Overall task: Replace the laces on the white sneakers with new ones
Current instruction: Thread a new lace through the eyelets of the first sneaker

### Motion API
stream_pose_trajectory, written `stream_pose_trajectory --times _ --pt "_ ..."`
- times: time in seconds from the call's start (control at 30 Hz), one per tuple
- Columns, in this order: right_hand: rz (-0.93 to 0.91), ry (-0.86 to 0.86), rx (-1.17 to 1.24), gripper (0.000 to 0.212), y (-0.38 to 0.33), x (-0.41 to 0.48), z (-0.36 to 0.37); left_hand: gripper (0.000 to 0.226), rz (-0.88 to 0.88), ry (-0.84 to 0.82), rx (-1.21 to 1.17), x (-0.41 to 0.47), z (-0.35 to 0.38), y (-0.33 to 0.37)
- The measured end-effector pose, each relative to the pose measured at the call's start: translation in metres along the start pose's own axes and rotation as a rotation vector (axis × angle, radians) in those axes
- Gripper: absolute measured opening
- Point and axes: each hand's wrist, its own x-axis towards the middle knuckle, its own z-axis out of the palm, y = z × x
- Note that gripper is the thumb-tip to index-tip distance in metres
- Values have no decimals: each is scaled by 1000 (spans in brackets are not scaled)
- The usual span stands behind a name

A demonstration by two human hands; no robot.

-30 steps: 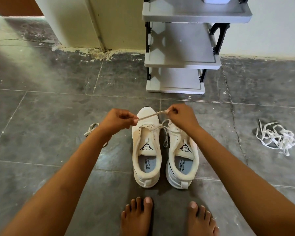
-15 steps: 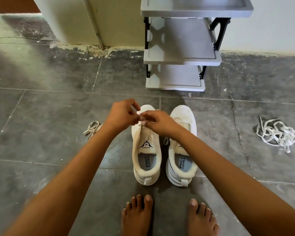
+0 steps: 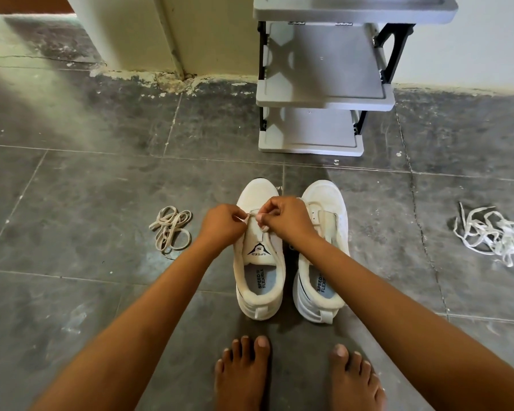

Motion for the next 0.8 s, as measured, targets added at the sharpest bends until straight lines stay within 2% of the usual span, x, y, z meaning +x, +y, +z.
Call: stream_pose_trajectory --times 0.13,0.23,0.33,0.67,0.8 --pt "-22 -8 -204 9 -2 6 8 29 -149 -51 -261 2 -4 -8" --pt "-44 -8 -417 17 -6 8 14 34 -202 -104 -332 5 -5 -11" --pt "-46 -32 -524 11 -12 9 18 36 -225 -142 -368 8 -5 -12" --pt "-90 -22 -595 20 -9 7 20 31 -188 -165 -352 8 -6 -13" --pt "-99 -20 -630 18 -8 7 23 30 -159 -172 -338 6 -7 -11"
